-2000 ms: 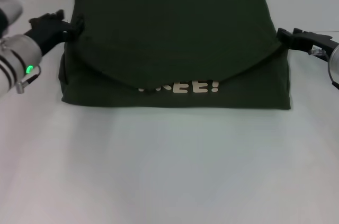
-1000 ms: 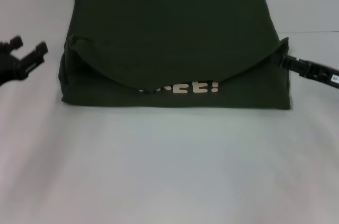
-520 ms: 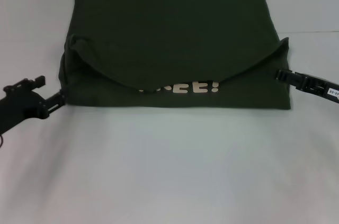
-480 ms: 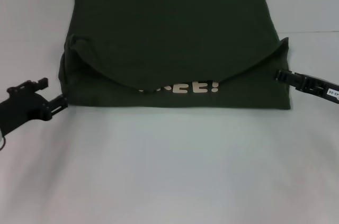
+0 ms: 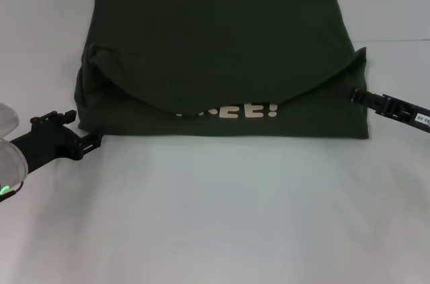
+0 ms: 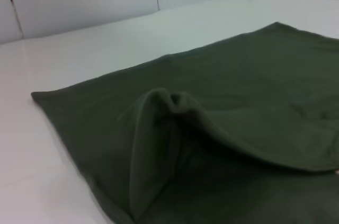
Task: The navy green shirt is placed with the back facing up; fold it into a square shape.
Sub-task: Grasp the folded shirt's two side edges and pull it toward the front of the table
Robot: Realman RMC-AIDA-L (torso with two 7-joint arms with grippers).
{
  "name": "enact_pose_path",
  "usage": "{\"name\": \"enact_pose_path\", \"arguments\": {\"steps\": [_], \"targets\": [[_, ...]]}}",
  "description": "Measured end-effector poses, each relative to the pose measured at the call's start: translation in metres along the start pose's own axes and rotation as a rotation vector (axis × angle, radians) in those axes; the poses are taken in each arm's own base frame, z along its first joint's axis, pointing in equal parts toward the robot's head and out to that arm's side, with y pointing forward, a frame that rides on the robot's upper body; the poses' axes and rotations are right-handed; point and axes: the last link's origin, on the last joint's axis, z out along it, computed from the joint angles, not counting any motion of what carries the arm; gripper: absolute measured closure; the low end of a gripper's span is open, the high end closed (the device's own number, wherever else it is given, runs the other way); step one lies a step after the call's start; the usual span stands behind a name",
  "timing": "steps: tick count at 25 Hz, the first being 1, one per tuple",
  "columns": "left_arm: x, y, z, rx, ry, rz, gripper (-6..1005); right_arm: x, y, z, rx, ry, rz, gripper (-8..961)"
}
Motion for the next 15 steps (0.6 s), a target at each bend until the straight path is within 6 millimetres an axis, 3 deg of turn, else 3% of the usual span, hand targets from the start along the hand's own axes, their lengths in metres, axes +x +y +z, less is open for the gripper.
{"name": "enact_pose_path", "arguments": {"steps": [15], "targets": [[0.004,0.005,0.011,-0.008,-0.022,0.021,323,0.002,-0.005,-0.002,0.034,-0.013,0.011,275]]}}
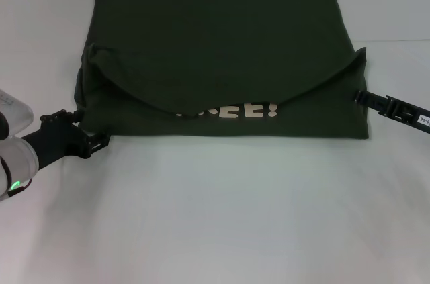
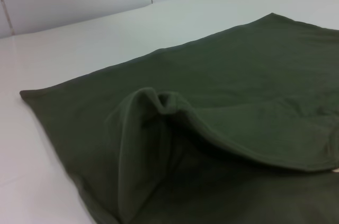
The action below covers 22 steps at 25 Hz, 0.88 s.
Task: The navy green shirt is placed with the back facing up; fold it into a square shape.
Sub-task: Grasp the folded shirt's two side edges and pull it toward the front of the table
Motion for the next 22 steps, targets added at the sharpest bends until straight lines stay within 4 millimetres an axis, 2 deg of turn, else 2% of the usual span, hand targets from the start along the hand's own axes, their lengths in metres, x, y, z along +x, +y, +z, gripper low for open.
{"name": "enact_pose_path", "arguments": {"steps": [22], "targets": [[-0.0035,-0.0017,0.0013,0.029,-0.024,-0.001,323,0.0011,-0.0017,-0.0001,0.012,-0.003,0.006,278]]}}
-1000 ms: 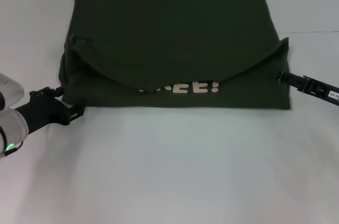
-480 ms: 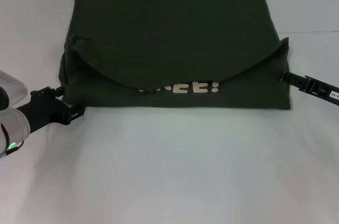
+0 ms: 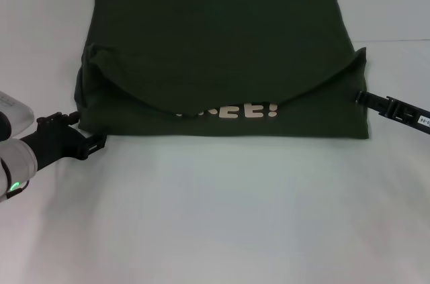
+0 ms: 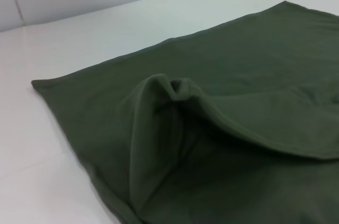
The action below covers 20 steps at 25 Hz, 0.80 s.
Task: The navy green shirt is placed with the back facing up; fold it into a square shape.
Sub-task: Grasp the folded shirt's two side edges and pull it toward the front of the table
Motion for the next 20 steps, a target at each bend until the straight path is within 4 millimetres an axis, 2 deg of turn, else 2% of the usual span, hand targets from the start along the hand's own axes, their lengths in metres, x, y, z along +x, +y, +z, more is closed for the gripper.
{"name": "enact_pose_path", "arguments": {"steps": [15,20], "targets": [[0.0026,-0.0001,0.0010,-0.002,0.001,0.007,354,-0.0001,-0.0006,-0.0007,0.002,-0.002,0.000,278],[0.0034,-0.0011,0.0010,0.000,0.002,0.009,557,0.0004,-0.0012,-0.0017,0.005,-0.002,0.001,277]]}}
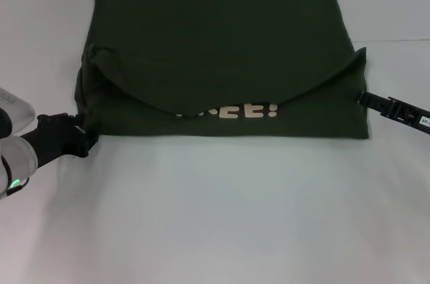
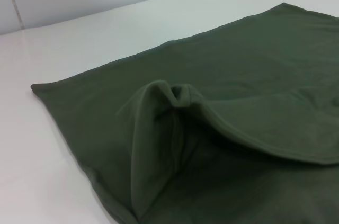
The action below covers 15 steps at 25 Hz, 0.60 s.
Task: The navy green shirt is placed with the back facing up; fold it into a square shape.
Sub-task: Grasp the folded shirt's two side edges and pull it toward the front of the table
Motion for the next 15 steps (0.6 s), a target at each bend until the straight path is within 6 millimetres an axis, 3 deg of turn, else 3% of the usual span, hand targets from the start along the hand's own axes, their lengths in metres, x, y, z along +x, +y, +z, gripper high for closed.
{"name": "enact_pose_path", "arguments": {"steps": [11,14,15], "targets": [[0.0020,-0.0023,0.0024,0.014,-0.010,0.010,798,0.0017,-0.0018,-0.0039,0.003,-0.008,0.011,278],[0.0029,-0.0025,0.0029,0.015,-0.009,0.009,986,0.0016,-0.0020,-0.0041,0.003,-0.008,0.010,278],[0.0036,-0.0033,0.0025,0.016,-0.007,0.007,988,0.0014,-0.0021,-0.0043,0.004,-0.007,0.008,278]]}}
